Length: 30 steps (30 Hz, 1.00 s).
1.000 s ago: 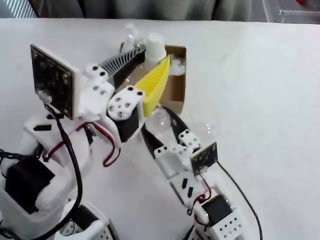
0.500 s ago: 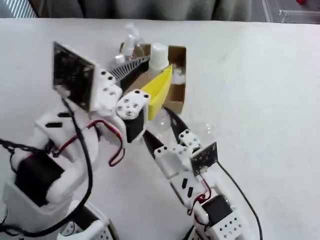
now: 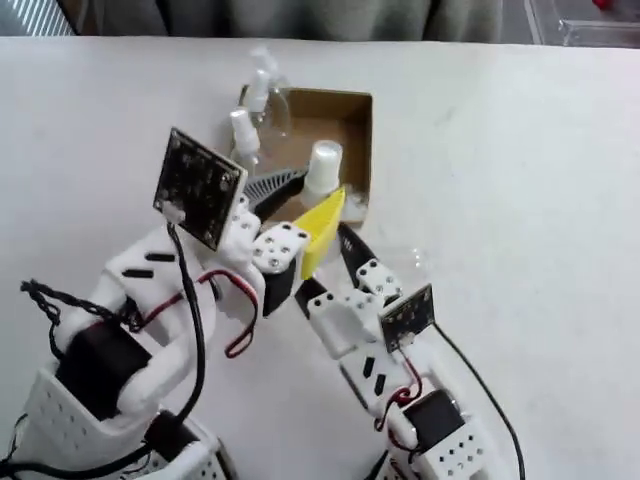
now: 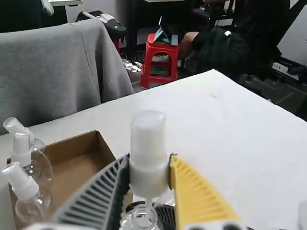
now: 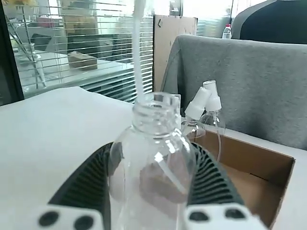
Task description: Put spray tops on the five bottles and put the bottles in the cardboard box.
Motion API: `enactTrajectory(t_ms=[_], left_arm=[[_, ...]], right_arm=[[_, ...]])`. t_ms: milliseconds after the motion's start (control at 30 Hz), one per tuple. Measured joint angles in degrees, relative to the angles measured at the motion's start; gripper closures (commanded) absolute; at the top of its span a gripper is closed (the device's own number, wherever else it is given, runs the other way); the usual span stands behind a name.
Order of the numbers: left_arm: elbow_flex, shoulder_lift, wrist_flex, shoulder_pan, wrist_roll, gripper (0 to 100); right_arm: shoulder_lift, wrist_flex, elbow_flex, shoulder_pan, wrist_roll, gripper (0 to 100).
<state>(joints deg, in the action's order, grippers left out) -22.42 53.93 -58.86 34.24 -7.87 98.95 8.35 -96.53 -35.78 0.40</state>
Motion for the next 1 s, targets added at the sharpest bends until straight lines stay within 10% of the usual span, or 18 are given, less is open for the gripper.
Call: enactTrajectory(t_ms=[1000], left_arm=[[-25.7, 16.3, 11.3, -0.1, 0.1, 89]], right_arm=[[0.1, 0.1, 0.0, -0.1, 0.1, 98.4]])
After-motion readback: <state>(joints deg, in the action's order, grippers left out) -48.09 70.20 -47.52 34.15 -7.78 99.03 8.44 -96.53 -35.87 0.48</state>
